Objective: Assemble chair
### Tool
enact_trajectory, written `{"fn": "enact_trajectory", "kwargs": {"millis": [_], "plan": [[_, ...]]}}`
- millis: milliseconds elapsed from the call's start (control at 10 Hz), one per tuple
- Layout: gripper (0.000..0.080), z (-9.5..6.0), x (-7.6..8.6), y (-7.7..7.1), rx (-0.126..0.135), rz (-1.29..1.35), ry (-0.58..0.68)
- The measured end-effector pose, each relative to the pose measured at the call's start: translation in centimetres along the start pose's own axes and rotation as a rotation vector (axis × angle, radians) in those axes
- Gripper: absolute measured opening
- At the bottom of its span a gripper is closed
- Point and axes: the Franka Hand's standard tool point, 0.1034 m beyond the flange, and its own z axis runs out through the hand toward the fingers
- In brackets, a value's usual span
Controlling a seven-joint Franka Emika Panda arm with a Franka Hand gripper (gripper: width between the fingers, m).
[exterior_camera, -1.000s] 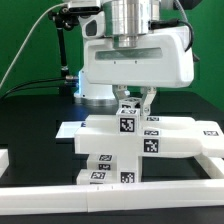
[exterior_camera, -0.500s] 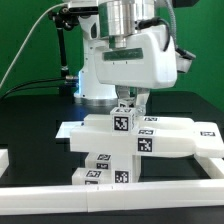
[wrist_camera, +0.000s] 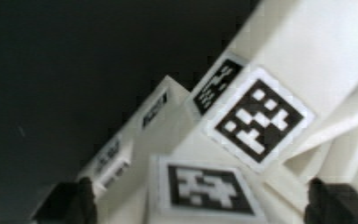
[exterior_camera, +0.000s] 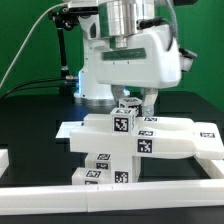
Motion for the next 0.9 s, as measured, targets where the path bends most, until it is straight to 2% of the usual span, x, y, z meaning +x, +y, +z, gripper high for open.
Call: {"fn": "enact_trajectory", "kwargs": {"millis": [200, 600, 700, 900], "plan": [[0.0642, 0.08, 0.16, 0.25, -0.005, -0.282, 0.002], [0.0649, 0.11, 0.22, 0.35, -0.014, -0.566, 0.005], [0.0649, 0.14, -0.08, 0.1, -0.034, -0.75, 0.009], [0.0649, 0.23, -0.32, 0.06, -0.048, -0.992, 0.005]]}}
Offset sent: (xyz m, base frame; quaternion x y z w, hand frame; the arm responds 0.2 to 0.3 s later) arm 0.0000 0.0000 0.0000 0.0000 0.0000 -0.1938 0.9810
